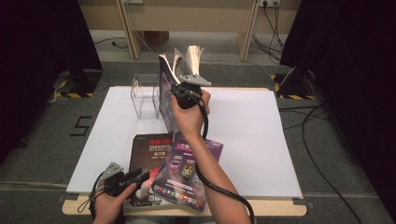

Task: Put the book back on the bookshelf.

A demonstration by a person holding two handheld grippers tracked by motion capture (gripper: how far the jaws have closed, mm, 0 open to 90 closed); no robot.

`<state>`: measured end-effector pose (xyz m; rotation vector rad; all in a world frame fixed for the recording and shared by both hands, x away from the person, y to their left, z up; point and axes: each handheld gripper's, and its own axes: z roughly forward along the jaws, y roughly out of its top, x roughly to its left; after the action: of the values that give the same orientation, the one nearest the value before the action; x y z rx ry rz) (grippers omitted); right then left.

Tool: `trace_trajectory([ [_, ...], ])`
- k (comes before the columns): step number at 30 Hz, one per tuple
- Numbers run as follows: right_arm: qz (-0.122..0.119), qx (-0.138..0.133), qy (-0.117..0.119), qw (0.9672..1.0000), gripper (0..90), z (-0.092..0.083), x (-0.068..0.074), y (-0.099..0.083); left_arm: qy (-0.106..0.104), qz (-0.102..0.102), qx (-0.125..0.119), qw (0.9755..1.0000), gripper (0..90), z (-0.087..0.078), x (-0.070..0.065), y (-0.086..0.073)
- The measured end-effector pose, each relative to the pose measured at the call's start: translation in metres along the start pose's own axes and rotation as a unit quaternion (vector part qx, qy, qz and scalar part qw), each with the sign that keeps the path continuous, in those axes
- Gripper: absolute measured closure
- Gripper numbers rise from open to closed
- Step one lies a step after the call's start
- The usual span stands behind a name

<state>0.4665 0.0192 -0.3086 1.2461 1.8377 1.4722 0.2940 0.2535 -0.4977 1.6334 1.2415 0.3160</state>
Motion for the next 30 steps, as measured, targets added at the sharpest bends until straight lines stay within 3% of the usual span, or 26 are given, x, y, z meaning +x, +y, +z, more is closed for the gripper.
trace_trajectory([
  [7,-0.016,-0.004,-0.009,0.9998,83.2,0.016,0.002,0.008,0.000,0.000,0.000,1.0000,53.6,0.000,0.000,0.000],
  [18,-0.017,-0.017,-0.031,0.9992,83.2,0.039,-0.003,0.018,-0.002,-0.001,0.000,1.0000,53.7,0.000,0.001,0.000],
  [23,-0.020,-0.001,-0.039,0.9990,83.1,0.052,-0.009,0.008,-0.005,-0.001,0.001,1.0000,53.7,0.000,0.000,-0.001],
  [26,-0.023,-0.011,-0.045,0.9986,83.0,0.051,-0.009,0.003,-0.003,0.000,0.003,1.0000,53.7,0.001,0.001,-0.001],
  [30,-0.033,-0.002,-0.049,0.9983,81.9,0.047,-0.008,0.002,-0.006,0.000,0.003,1.0000,53.7,0.001,-0.001,-0.001],
])
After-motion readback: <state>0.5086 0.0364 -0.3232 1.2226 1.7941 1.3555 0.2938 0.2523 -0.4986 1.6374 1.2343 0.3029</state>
